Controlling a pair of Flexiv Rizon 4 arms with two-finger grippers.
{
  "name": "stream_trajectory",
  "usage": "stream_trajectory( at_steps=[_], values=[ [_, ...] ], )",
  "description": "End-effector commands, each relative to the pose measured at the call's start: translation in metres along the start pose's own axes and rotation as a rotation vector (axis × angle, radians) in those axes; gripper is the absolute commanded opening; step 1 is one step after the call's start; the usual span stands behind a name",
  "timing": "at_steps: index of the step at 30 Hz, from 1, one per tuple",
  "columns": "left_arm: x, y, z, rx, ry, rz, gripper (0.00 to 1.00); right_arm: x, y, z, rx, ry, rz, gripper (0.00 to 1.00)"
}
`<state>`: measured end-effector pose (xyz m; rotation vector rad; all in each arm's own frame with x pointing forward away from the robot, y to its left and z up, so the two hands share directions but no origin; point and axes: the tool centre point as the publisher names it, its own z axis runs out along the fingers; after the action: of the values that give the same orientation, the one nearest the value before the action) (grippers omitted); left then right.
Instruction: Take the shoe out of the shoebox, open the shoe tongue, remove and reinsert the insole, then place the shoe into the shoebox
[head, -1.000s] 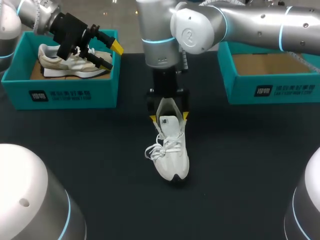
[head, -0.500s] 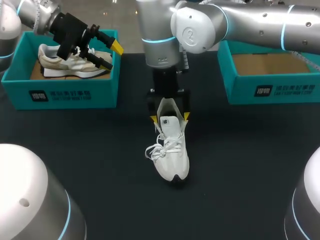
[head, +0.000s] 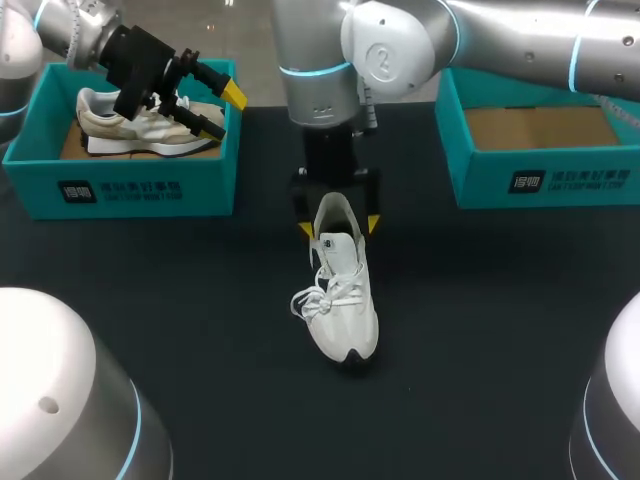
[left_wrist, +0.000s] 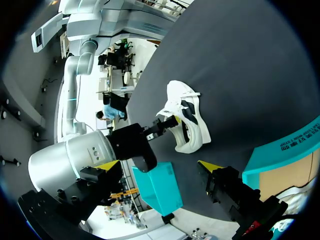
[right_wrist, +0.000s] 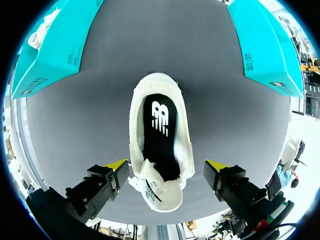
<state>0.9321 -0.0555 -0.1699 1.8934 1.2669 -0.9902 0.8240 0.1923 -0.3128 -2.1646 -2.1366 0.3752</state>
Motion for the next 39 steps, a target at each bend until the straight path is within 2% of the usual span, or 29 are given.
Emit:
stream_trajectory(
  at_steps=[1, 11, 21, 25, 28, 29, 31, 34, 36, 37, 38, 39],
  values=[
    [0.000, 0.000, -0.001, 0.001, 0.003, 0.000, 1.00, -0.007, -0.016, -0.014, -0.047, 0.014, 0.002, 1.00],
    [0.000, 0.000, -0.001, 0.001, 0.003, 0.000, 1.00, -0.009, -0.054, -0.031, -0.077, -0.002, -0.008, 1.00],
    [0.000, 0.000, -0.001, 0.001, 0.003, 0.000, 1.00, 0.000, -0.093, -0.030, -0.053, -0.015, -0.020, 1.00],
    [0.000, 0.000, -0.001, 0.001, 0.003, 0.000, 1.00, -0.003, -0.114, -0.032, -0.046, -0.017, -0.003, 1.00],
    [0.000, 0.000, -0.001, 0.001, 0.003, 0.000, 1.00, -0.006, -0.123, -0.032, -0.040, -0.020, 0.015, 1.00],
    [0.000, 0.000, -0.001, 0.001, 0.003, 0.000, 1.00, -0.007, -0.125, -0.032, -0.037, -0.021, 0.022, 0.96],
    [0.000, 0.000, -0.001, 0.001, 0.003, 0.000, 1.00, -0.009, -0.128, -0.031, -0.036, -0.022, 0.034, 0.69],
    [0.000, 0.000, -0.001, 0.001, 0.003, 0.000, 1.00, -0.010, -0.133, -0.030, -0.034, -0.019, 0.039, 0.54],
    [0.000, 0.000, -0.001, 0.001, 0.003, 0.000, 1.00, -0.011, -0.138, -0.031, -0.045, -0.019, 0.039, 0.38],
    [0.000, 0.000, -0.001, 0.001, 0.003, 0.000, 1.00, -0.011, -0.139, -0.030, -0.046, -0.026, 0.032, 0.09],
    [0.000, 0.000, -0.001, 0.001, 0.003, 0.000, 1.00, -0.011, -0.141, -0.030, -0.048, -0.027, 0.024, 0.00],
    [0.000, 0.000, -0.001, 0.001, 0.003, 0.000, 1.00, -0.011, -0.141, -0.030, -0.056, -0.028, 0.018, 0.00]
  ],
)
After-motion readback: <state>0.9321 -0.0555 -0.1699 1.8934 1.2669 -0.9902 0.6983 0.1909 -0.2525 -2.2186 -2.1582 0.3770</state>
